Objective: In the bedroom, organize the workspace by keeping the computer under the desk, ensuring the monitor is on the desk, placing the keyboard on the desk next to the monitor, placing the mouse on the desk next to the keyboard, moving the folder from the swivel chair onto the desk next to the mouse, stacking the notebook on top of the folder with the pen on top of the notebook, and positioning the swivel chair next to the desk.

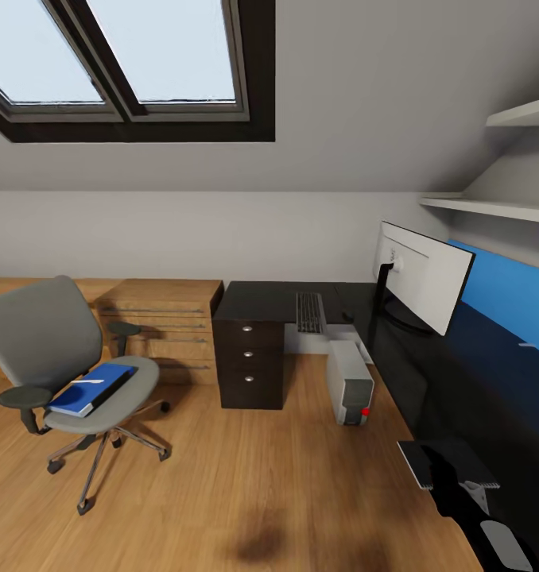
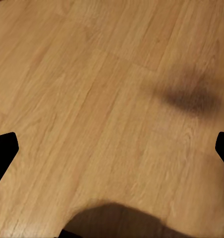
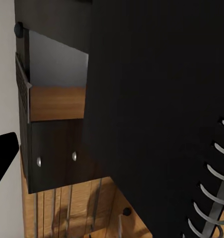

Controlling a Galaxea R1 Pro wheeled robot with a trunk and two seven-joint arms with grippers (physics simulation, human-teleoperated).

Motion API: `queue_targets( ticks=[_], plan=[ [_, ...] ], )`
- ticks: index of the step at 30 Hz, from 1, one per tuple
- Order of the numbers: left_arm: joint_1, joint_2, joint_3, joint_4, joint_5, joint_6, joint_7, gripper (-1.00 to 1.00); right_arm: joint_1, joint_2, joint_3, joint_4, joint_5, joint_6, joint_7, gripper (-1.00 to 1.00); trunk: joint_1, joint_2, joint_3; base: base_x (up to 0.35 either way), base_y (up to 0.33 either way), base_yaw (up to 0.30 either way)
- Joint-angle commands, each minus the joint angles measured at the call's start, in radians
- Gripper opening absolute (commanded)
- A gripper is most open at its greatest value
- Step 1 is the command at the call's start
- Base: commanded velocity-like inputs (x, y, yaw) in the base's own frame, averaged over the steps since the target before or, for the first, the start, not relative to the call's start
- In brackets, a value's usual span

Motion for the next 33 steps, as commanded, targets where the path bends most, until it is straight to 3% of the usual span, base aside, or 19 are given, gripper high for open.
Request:
queue_targets(
  ticks=[1,32,33],
  plan=[
    [-0.001,-0.001,0.002,0.0,0.004,-0.002,-0.001,1.0,-0.001,0.001,-0.004,0.029,-0.008,0.011,-0.001,1.0,0.0,0.0,-0.001,0.008,0.0,0.0],
    [-0.001,0.0,0.003,0.0,0.004,-0.002,0.0,1.0,-0.001,-0.001,-0.004,0.029,-0.006,0.012,-0.001,1.0,0.0,0.0,-0.001,0.001,0.0,0.0],
    [-0.001,0.0,0.003,0.0,0.004,-0.002,0.0,1.0,-0.001,-0.001,-0.004,0.029,-0.006,0.012,-0.001,-1.0,0.0,0.0,-0.001,0.0,0.0,0.0]
  ],
)
